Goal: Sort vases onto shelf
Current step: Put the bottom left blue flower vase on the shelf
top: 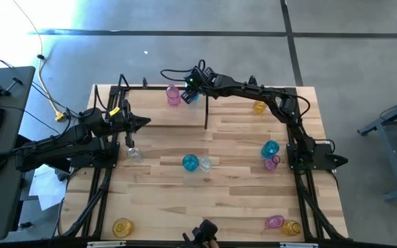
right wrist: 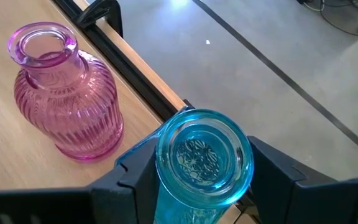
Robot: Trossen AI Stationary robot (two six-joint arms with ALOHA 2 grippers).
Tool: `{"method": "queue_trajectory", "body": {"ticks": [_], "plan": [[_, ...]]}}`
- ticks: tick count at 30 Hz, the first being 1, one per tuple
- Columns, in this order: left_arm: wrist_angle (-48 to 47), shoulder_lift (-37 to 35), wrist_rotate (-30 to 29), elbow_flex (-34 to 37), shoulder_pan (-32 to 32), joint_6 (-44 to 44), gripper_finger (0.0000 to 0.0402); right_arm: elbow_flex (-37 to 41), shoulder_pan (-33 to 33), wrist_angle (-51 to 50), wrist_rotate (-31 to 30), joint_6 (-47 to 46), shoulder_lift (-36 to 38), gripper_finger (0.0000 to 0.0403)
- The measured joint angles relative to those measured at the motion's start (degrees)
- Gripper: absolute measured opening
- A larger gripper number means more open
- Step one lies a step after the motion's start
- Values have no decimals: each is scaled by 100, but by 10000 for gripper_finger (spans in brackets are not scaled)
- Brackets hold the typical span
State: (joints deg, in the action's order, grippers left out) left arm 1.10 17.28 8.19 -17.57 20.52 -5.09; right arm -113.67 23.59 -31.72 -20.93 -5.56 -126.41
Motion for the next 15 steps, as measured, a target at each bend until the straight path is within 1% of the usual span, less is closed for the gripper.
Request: {"method": "queue_trajectory", "body": {"ticks": [15], "plan": [[-1,0,2,1,-1,12,0,-4,9,-173,31,-132,51,176]]}}
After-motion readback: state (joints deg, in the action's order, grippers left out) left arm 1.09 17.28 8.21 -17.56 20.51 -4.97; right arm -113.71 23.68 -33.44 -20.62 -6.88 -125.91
